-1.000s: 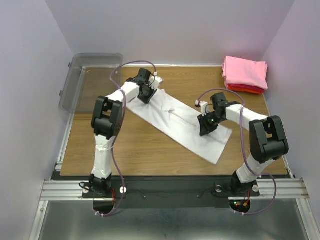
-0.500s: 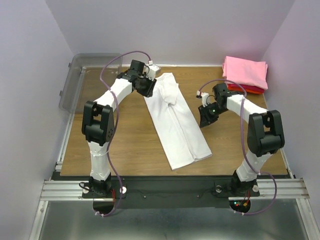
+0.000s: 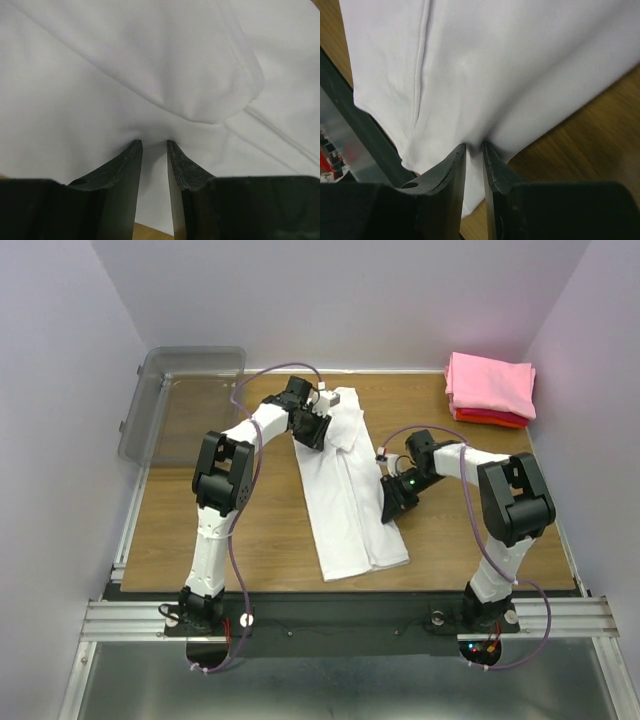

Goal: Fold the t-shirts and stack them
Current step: Fold the tshirt

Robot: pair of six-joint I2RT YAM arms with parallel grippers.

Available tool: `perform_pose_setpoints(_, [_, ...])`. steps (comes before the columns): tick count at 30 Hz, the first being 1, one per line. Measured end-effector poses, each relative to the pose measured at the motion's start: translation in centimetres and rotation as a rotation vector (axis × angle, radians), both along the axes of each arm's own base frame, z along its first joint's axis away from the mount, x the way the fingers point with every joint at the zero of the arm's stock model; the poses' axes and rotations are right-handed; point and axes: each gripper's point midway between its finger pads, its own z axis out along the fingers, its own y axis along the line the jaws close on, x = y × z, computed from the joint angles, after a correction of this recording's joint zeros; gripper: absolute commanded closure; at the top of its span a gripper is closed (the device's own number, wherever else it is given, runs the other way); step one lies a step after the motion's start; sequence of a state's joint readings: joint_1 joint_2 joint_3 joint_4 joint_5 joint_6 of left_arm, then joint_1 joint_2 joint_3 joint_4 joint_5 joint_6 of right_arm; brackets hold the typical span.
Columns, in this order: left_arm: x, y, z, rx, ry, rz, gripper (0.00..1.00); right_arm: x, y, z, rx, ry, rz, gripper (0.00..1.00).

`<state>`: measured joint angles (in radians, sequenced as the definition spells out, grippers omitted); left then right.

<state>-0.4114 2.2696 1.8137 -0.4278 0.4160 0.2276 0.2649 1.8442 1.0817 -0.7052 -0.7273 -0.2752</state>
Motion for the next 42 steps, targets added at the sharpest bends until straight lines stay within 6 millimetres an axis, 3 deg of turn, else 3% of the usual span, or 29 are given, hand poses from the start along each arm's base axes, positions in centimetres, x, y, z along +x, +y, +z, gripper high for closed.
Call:
perform_pose_setpoints(5, [2.6, -0.4, 0.4, 0.003, -0.042, 0.004, 0.61, -2.6, 3.5, 0.1, 0.053, 0.075, 0.073, 0.71])
perform_pose_setpoints(8, [2.0, -0.3, 0.3, 0.007, -0.023, -0.011, 0.59, -4.1, 4.8, 0.3, 0.08, 0.118, 0.107, 0.67])
perform_pose_setpoints(11, [0.4, 0.0, 0.3, -0.004, -0.001, -0.026, 0.57, -3.4, 4.8, 1.1, 0.087, 0.116, 0.089, 0.65])
perform_pose_setpoints(14, [-2.2, 0.7, 1.5, -0.017, 0.018, -0.037, 0.56, 0.7, 4.4, 3.4, 0.108, 0.028, 0.024, 0.64])
perform_pose_setpoints(21, [-5.9, 2.1, 10.0, -0.091, -0.139, -0.047, 0.54, 17.4, 0.7, 11.4, 0.022, -0.395, -0.254, 0.58])
perform_pose_setpoints(23, [-6.5, 2.4, 11.3, -0.104, -0.174, -0.048, 0.53, 22.0, -0.1, 12.4, -0.019, -0.472, -0.345, 0.54])
perform_pose_setpoints(24, [-6.7, 2.4, 11.4, -0.107, -0.18, -0.049, 0.53, 23.4, -0.3, 12.6, -0.033, -0.495, -0.376, 0.47])
perform_pose_setpoints(26, [-7.1, 2.6, 10.8, -0.105, -0.171, -0.051, 0.52, 26.3, -0.5, 11.8, -0.064, -0.513, -0.438, 0.47])
perform_pose_setpoints(30, [-8.8, 3.2, 7.7, -0.08, -0.095, -0.055, 0.52, 29.5, -0.6, 8.0, -0.109, -0.463, -0.517, 0.45])
perform_pose_setpoints(34, [-9.6, 3.5, 6.0, -0.066, -0.054, -0.063, 0.52, 30.4, -0.3, 5.1, -0.12, -0.404, -0.546, 0.44])
perform_pose_setpoints(38, [-9.8, 3.5, 5.2, -0.061, -0.041, -0.073, 0.52, 30.6, -0.1, 4.3, -0.115, -0.378, -0.559, 0.44])
perform_pose_setpoints(42, [-9.7, 3.5, 4.6, -0.058, -0.033, -0.077, 0.52, 30.6, 0.3, 4.7, -0.093, -0.372, -0.558, 0.44])
